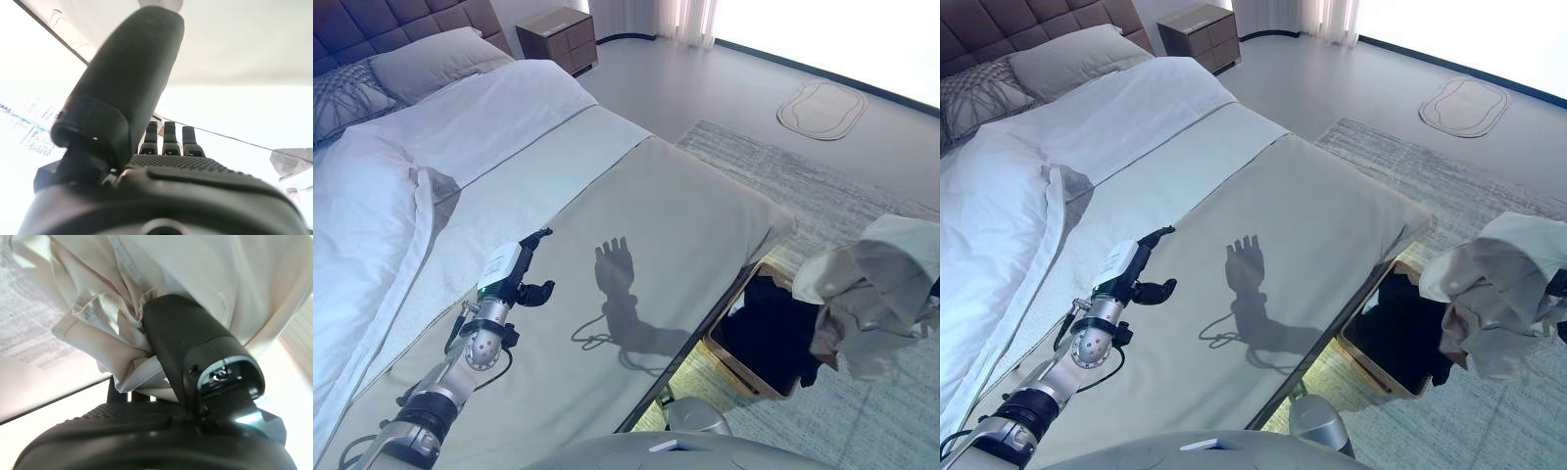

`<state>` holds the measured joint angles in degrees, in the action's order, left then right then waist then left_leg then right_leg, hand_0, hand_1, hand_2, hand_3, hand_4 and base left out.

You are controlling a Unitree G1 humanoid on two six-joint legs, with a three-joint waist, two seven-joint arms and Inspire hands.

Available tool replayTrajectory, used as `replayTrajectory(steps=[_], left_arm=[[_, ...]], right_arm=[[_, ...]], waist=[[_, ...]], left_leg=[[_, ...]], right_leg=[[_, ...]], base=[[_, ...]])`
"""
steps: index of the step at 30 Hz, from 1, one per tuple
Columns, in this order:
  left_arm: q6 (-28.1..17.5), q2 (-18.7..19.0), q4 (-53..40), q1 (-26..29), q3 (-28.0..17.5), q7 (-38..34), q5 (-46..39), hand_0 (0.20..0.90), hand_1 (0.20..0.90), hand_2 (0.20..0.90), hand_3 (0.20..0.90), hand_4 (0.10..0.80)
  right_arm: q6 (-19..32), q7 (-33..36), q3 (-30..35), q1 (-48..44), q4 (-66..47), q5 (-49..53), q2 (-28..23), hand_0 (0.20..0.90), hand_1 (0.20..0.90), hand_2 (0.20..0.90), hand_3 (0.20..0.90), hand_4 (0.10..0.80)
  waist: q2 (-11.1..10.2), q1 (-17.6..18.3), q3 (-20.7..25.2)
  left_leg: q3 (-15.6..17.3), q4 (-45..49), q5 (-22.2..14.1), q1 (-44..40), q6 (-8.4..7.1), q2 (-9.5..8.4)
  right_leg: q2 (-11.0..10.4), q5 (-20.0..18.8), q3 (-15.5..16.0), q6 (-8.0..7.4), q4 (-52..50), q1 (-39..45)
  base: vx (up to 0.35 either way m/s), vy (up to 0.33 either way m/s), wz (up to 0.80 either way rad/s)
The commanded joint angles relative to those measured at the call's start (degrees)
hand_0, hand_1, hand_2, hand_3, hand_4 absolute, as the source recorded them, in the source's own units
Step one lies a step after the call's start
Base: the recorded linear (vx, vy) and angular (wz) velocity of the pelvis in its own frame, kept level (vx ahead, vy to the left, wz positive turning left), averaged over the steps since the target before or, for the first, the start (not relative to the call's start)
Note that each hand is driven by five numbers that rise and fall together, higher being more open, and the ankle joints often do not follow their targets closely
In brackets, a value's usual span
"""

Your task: Pick up the clothes from the bed and place them into the basket

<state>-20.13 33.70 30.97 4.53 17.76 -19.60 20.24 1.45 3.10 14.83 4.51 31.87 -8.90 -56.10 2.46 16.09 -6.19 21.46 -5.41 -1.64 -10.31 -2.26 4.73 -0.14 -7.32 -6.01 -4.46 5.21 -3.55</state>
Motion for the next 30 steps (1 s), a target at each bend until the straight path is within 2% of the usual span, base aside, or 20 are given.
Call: replayTrajectory(steps=[1, 7, 17, 26, 27, 30], left_arm=[[-1.5, 4.3, -1.6, 5.2, 0.0, -1.0, -1.5, 0.900, 0.900, 0.900, 0.900, 0.800], [-1.8, 4.4, -1.5, 5.4, 0.4, -0.4, -1.9, 0.900, 0.900, 0.900, 0.900, 0.800], [-0.9, 4.6, -2.6, 4.7, 0.7, -0.2, -2.3, 0.900, 0.900, 0.900, 0.900, 0.800], [-0.5, 5.1, -3.8, 4.3, 0.4, 0.3, -2.8, 0.900, 0.900, 0.900, 0.900, 0.800], [-0.6, 5.1, -3.8, 4.3, 0.4, 0.3, -2.8, 0.900, 0.900, 0.900, 0.900, 0.800], [-0.7, 5.0, -3.7, 4.2, 0.4, 0.3, -2.8, 0.900, 0.900, 0.900, 0.900, 0.800]], right_arm=[[5.5, 2.4, 0.5, -9.8, 2.7, 2.3, -4.5, 0.300, 0.300, 0.300, 0.200, 0.100], [5.1, 2.0, -1.5, -11.0, 4.5, 1.7, -3.5, 0.300, 0.300, 0.300, 0.200, 0.100], [1.7, 1.4, -4.3, -11.2, 9.6, 0.2, -0.8, 0.300, 0.300, 0.300, 0.200, 0.100], [2.5, 0.5, -5.8, -11.4, 13.4, -1.1, 1.1, 0.300, 0.300, 0.300, 0.200, 0.100], [2.1, 0.9, -6.0, -11.3, 13.4, -1.6, 1.3, 0.900, 0.900, 0.900, 0.900, 0.800], [1.4, 0.9, -6.8, -11.2, 14.2, -2.1, 2.0, 0.900, 0.900, 0.900, 0.900, 0.800]], waist=[[-2.5, -1.8, 4.4], [-1.8, -2.1, 4.4], [-1.0, -2.8, 3.7], [-0.5, -3.5, 3.4], [-0.5, -3.5, 3.3], [-0.4, -3.7, 3.3]], left_leg=[[-1.8, 6.0, -4.4, 2.9, 1.56, -0.54], [-1.9, 5.5, -3.7, 3.3, 1.38, -0.81], [-2.2, 4.8, -3.1, 4.0, 1.27, -1.00], [-2.7, 4.4, -2.9, 4.0, 1.36, -1.26], [-2.8, 4.3, -2.9, 4.0, 1.36, -1.31], [-3.0, 4.1, -2.7, 3.9, 1.35, -1.39]], right_leg=[[-0.7, 3.4, 2.1, -2.02, -5.1, 0.1], [-0.9, 3.1, 2.4, -2.04, -5.0, -0.5], [-1.2, 2.9, 3.5, -2.13, -4.8, -0.9], [-1.5, 2.8, 3.9, -2.19, -4.4, -0.6], [-1.5, 2.8, 4.0, -2.19, -4.4, -0.5], [-1.5, 2.7, 4.1, -2.18, -4.2, -0.4]], base=[[-0.022, -0.045, 0.03], [-0.021, -0.034, 0.04], [-0.019, -0.024, 0.04], [0.003, -0.007, 0.02], [0.004, -0.004, 0.05], [0.003, -0.002, 0.01]])
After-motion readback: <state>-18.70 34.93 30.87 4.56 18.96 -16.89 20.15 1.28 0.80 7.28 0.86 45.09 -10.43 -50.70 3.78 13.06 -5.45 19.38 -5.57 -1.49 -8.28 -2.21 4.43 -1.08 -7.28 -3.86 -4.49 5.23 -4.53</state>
